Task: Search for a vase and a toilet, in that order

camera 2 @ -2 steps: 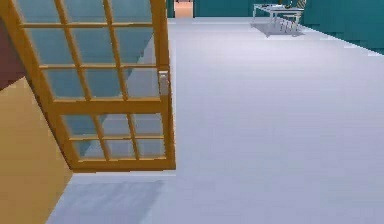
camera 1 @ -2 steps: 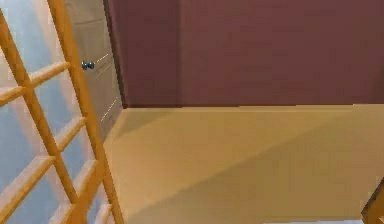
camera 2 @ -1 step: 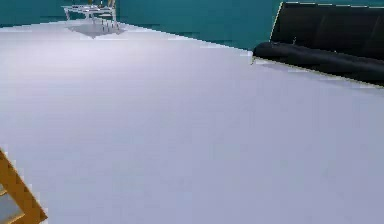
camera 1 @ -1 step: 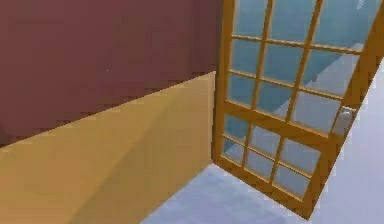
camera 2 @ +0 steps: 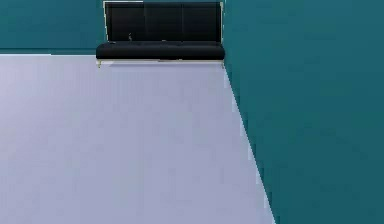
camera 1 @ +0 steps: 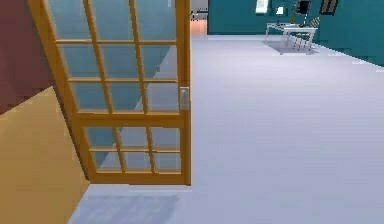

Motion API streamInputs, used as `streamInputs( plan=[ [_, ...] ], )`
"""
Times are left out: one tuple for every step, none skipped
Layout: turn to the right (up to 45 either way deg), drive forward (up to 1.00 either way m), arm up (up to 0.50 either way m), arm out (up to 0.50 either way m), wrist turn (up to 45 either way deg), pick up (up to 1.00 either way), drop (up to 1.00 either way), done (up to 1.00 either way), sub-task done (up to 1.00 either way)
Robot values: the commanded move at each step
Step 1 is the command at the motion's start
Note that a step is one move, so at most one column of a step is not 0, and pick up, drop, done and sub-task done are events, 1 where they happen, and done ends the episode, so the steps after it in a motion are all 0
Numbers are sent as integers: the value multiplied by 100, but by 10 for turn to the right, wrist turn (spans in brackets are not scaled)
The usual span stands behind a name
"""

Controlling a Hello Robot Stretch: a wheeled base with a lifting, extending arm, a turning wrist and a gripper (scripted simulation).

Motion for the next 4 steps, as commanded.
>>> streamInputs(
  plan=[
    [0, 25, 0, 0, 0, 0, 0, 0, 0],
    [-450, 0, 0, 0, 0, 0, 0, 0, 0],
    [-330, 0, 0, 0, 0, 0, 0, 0, 0],
    [0, 25, 0, 0, 0, 0, 0, 0, 0]
  ],
)
